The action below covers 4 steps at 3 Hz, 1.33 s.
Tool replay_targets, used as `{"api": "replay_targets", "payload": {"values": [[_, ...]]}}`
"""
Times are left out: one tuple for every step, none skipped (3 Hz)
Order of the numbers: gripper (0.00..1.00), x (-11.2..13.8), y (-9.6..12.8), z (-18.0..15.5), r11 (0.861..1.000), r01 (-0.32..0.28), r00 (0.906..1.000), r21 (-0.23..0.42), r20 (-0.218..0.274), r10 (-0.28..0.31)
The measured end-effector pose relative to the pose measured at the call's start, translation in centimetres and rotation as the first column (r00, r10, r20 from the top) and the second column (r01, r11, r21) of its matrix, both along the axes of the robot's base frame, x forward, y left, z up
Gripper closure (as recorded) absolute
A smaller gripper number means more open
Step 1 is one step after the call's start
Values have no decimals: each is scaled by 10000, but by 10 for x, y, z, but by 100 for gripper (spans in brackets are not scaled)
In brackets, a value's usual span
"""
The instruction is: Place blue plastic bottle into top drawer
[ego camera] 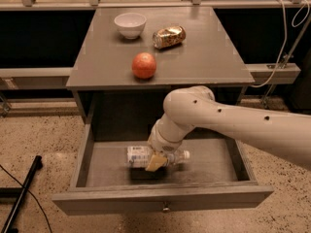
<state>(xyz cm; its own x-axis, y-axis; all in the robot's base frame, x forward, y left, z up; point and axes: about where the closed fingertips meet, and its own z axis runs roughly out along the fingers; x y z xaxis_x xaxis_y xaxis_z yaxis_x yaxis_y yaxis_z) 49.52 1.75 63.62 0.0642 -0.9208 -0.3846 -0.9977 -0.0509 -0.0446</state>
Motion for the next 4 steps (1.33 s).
{"api": "replay_targets", "payload": {"values": [[4, 7, 2, 9, 9999, -27, 9999, 160, 144, 24], [0, 7, 2, 9, 9999, -27, 9999, 160, 144, 25], [0, 6, -2, 14, 9999, -14, 9998, 116, 214, 12], [0, 0, -17, 32, 10000, 36, 9989, -44, 472, -34]]}}
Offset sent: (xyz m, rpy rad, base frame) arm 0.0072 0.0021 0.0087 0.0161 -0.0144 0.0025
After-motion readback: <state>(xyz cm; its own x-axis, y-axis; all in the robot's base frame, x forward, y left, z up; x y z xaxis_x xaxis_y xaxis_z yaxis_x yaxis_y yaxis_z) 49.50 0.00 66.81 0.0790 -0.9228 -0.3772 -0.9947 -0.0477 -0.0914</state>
